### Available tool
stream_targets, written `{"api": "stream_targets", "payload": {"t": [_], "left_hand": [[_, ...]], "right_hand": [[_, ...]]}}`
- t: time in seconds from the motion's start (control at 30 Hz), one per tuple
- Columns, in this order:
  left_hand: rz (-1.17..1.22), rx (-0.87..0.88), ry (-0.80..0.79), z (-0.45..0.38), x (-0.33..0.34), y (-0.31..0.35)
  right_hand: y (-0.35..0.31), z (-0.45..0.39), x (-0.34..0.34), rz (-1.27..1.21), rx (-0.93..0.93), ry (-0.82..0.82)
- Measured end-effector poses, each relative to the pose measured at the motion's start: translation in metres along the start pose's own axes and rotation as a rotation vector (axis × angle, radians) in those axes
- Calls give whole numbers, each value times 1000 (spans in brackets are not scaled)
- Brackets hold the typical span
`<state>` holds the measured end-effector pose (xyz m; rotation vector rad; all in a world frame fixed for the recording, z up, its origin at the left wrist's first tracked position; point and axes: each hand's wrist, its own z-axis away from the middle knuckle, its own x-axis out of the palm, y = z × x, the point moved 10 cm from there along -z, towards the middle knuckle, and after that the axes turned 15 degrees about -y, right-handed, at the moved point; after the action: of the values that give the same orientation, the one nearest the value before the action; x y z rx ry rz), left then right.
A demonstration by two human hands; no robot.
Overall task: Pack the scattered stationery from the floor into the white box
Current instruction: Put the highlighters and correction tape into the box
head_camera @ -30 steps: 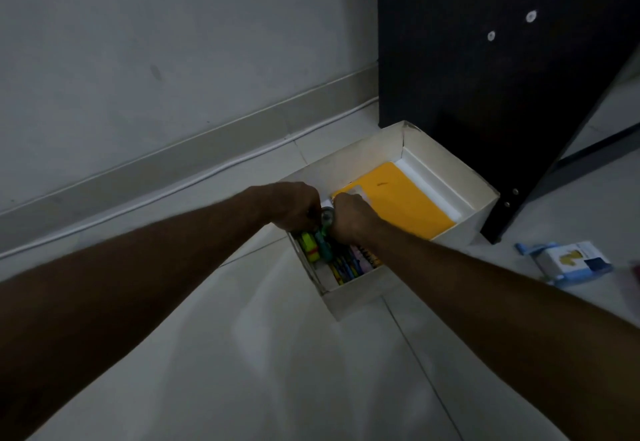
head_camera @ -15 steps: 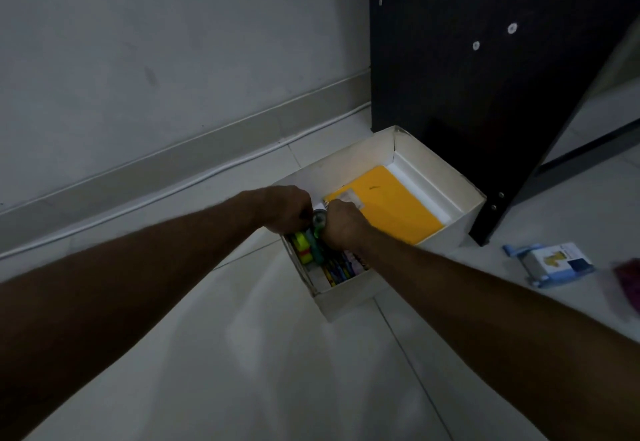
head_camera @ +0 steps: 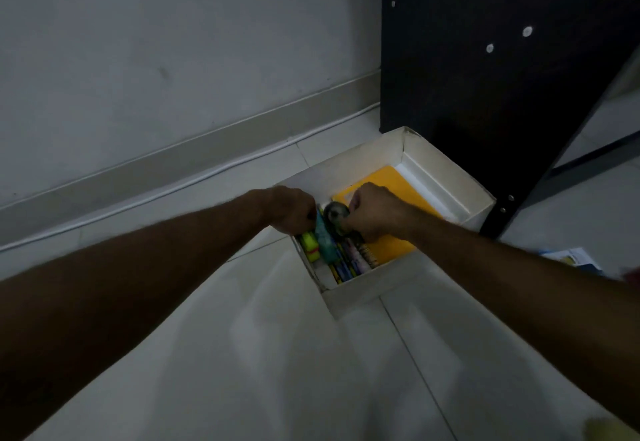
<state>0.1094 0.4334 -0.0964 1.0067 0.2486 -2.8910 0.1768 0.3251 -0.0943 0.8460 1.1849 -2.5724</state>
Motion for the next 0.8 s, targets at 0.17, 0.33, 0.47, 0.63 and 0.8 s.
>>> {"api": "stream_targets", "payload": {"t": [0.17, 0.33, 0.47, 0.63, 0.8], "left_hand": [[-22, 7, 46, -2, -4, 0], [-24, 16, 62, -3, -13, 12], [-16, 38, 65, 2, -18, 24], [-27, 67, 73, 6, -20, 31], [-3, 186, 162, 18, -30, 49]], "right_hand": [[-8, 19, 43, 126, 17, -326], [-21, 23, 59, 122, 7, -290], [-17, 20, 74, 267, 28, -349], [-24, 22, 57, 403, -101, -203], [-14, 51, -10, 306, -203, 110]]}}
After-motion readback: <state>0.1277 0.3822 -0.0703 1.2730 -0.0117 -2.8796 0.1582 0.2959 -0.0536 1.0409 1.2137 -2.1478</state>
